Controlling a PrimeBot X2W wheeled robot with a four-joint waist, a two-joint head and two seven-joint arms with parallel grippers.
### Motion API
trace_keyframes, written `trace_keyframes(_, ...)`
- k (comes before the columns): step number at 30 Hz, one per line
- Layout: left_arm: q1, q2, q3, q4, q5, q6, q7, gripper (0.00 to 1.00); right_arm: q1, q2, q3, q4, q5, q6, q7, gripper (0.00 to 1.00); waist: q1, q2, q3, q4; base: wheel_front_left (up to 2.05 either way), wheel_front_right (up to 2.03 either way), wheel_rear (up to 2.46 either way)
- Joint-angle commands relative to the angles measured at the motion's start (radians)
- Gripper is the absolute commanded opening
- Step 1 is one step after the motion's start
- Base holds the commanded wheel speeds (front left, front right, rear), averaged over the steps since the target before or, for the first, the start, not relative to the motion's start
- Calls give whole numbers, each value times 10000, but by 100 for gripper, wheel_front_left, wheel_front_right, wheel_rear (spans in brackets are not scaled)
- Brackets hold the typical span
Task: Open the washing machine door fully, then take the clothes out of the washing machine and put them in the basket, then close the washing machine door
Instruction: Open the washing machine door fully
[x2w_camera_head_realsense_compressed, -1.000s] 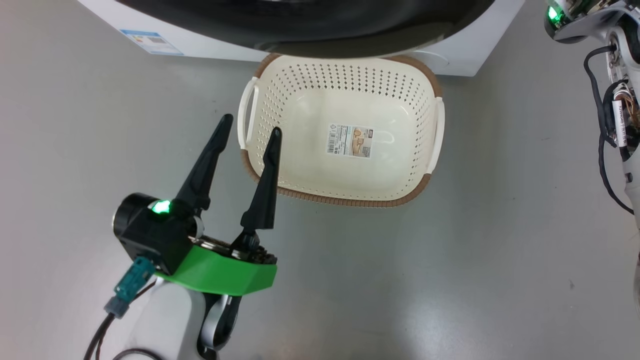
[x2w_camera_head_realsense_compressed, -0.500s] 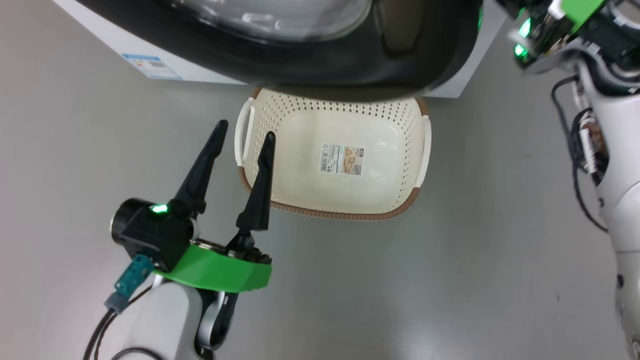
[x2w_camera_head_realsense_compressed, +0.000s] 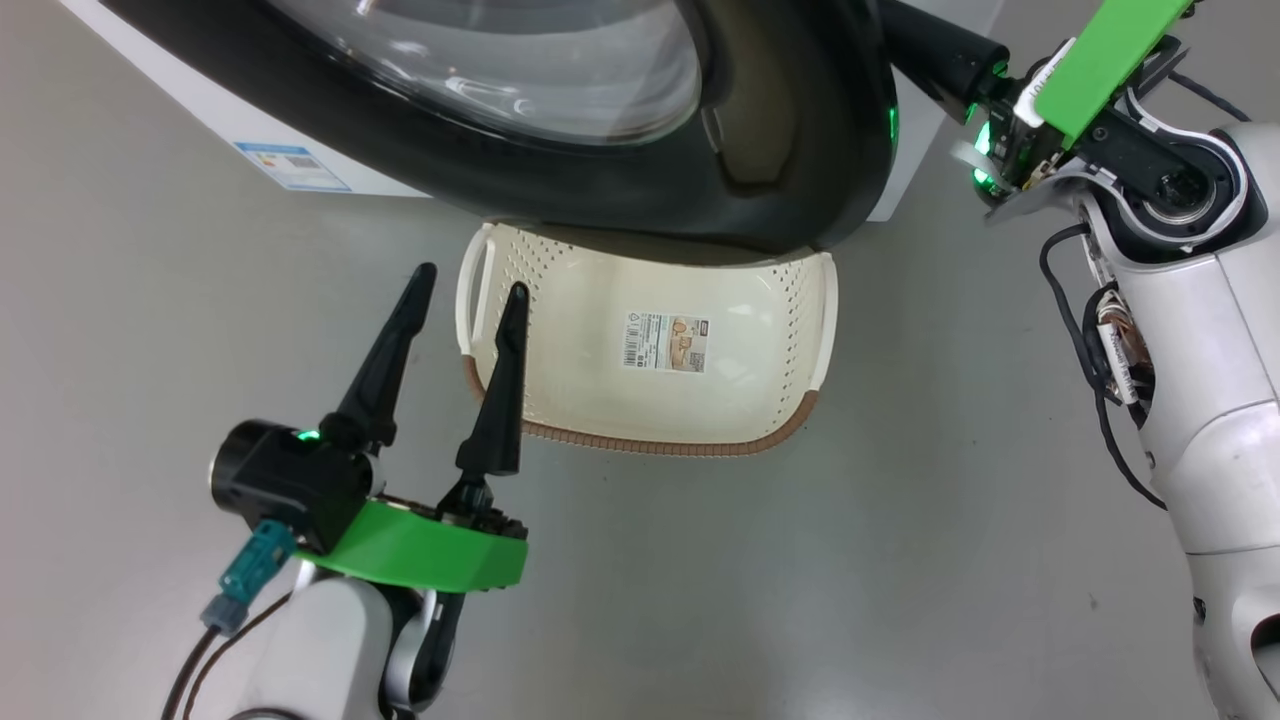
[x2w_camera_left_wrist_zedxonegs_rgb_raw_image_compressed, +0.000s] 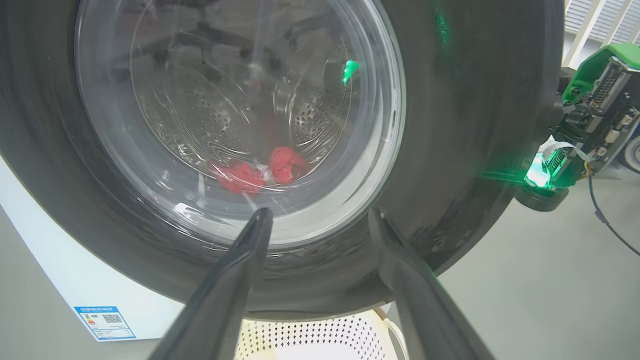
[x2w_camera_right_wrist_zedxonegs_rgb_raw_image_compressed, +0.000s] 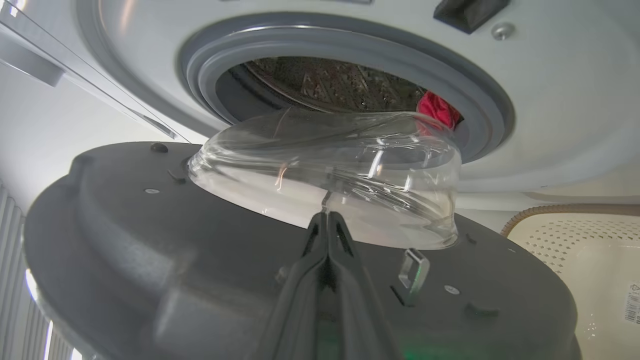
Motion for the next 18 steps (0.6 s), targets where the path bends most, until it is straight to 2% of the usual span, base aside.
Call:
trace_keyframes(1,102,183,372,-242,76,-45,-49,100,163,237,48,-320,-243,52,-346,43,0,-1,45,-57,0,0,0)
trace_keyframes(2,88,183,382,-249,73,-41,-49,100,151,239,25,-399,-378,52,-621,98,0,-1,75,-81,0,0,0)
trace_keyframes(4,72,183,395,-256,72,-36,-49,100,157,248,4,-506,-498,52,-904,97,0,-1,104,-109,0,0,0)
trace_keyframes(5,53,183,403,-260,70,-32,-49,100,182,245,-53,-647,-646,52,-1300,100,0,-1,133,-135,0,0,0)
trace_keyframes(12,-51,183,470,-185,73,-22,-49,100,935,-54,219,-1321,-2233,52,-4792,100,0,-1,206,-320,0,0,0)
trace_keyframes(14,-75,183,500,-169,121,-13,-49,100,1223,-333,729,-1438,-2909,52,-5818,100,0,-1,207,-392,0,0,0)
trace_keyframes(15,-84,183,538,-171,140,3,-49,100,1503,-622,1349,-1445,-3538,52,-6873,100,0,-1,196,-480,0,0,0)
trace_keyframes(18,-54,183,612,-185,179,14,-49,100,1835,-976,2232,-1256,-4212,52,-8355,100,0,-1,154,-634,0,0,0)
